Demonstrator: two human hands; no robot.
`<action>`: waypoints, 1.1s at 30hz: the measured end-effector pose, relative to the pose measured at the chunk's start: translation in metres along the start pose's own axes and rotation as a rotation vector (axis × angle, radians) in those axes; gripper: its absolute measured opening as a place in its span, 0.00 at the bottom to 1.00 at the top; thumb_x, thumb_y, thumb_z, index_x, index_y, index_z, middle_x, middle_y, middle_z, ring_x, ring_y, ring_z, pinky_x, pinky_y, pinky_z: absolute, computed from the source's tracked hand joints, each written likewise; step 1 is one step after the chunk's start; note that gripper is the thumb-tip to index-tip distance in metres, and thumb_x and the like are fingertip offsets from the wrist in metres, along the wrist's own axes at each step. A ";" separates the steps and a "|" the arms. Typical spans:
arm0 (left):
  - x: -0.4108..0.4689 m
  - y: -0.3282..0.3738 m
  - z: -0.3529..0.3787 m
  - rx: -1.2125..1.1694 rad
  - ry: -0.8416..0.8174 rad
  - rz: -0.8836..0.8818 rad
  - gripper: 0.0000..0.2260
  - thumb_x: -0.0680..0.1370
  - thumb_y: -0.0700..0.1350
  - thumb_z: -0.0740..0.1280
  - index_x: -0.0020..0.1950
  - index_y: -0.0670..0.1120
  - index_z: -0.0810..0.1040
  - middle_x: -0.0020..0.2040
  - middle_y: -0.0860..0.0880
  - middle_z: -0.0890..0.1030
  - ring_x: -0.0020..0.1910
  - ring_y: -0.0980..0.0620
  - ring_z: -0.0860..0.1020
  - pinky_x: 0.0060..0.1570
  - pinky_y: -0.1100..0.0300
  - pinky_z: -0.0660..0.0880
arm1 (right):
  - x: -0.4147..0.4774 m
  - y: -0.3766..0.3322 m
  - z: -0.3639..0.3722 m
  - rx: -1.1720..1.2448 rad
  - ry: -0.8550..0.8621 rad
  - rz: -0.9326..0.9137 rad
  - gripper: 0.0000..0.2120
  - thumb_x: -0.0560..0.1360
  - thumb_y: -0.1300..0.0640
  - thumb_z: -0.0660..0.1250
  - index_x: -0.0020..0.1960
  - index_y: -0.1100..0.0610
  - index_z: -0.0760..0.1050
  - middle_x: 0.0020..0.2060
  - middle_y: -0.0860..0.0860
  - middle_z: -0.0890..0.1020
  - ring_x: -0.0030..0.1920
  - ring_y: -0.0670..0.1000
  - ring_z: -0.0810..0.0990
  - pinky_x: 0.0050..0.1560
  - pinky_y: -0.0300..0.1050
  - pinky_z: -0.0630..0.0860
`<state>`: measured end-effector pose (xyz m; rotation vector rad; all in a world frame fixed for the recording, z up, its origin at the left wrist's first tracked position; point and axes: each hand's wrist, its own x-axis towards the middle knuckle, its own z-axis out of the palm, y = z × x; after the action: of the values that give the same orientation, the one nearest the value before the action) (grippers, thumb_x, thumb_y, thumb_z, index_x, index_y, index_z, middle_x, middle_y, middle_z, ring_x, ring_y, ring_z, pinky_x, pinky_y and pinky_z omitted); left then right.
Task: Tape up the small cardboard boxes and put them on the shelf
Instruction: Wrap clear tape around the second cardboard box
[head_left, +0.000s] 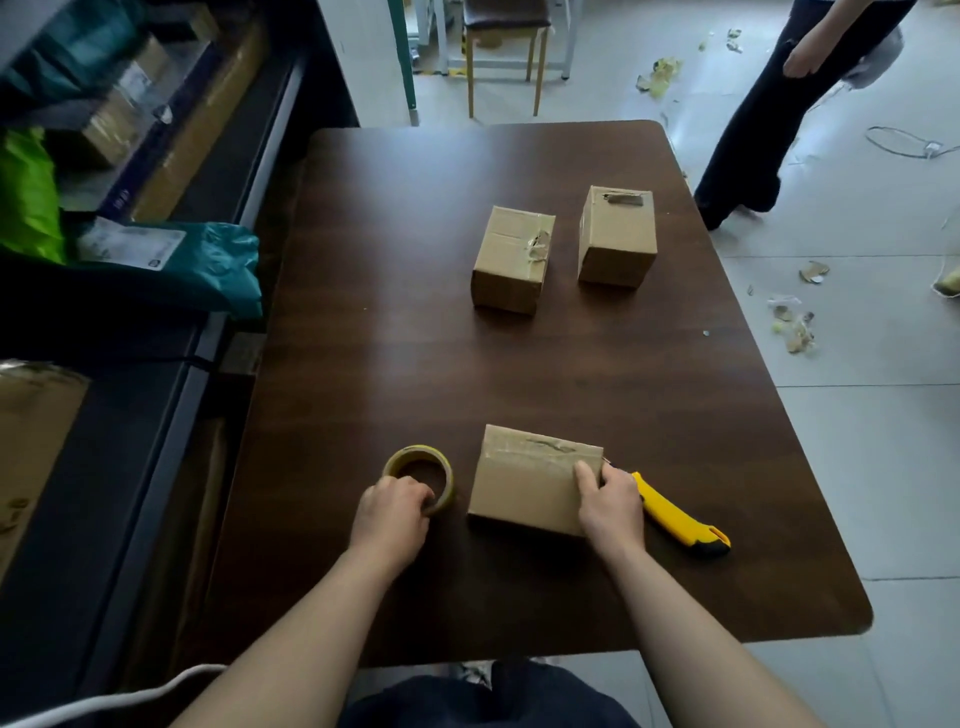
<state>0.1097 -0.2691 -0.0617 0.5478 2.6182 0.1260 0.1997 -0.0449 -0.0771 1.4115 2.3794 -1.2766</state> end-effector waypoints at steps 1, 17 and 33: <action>0.000 -0.002 0.002 0.017 0.002 0.004 0.12 0.78 0.47 0.66 0.61 0.54 0.79 0.57 0.54 0.80 0.58 0.51 0.75 0.59 0.55 0.74 | 0.001 0.000 0.000 -0.001 -0.006 0.016 0.19 0.80 0.46 0.59 0.57 0.59 0.79 0.55 0.57 0.79 0.56 0.56 0.76 0.59 0.55 0.74; -0.017 0.033 -0.071 -1.524 0.125 -0.030 0.09 0.73 0.33 0.70 0.51 0.44 0.81 0.45 0.46 0.85 0.46 0.51 0.83 0.46 0.63 0.80 | -0.064 -0.087 -0.021 0.303 -0.300 -0.423 0.10 0.77 0.55 0.68 0.57 0.52 0.79 0.53 0.47 0.82 0.56 0.45 0.79 0.61 0.44 0.75; -0.025 0.049 -0.092 -1.121 0.345 0.060 0.04 0.72 0.42 0.75 0.46 0.47 0.83 0.44 0.49 0.83 0.44 0.55 0.81 0.40 0.69 0.77 | -0.074 -0.077 -0.039 0.245 -0.345 -0.423 0.14 0.78 0.57 0.66 0.64 0.54 0.78 0.57 0.48 0.81 0.60 0.45 0.76 0.61 0.38 0.72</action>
<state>0.1060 -0.2337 0.0390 0.1833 2.3096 1.6761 0.1956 -0.0854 0.0295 0.6582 2.4080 -1.7910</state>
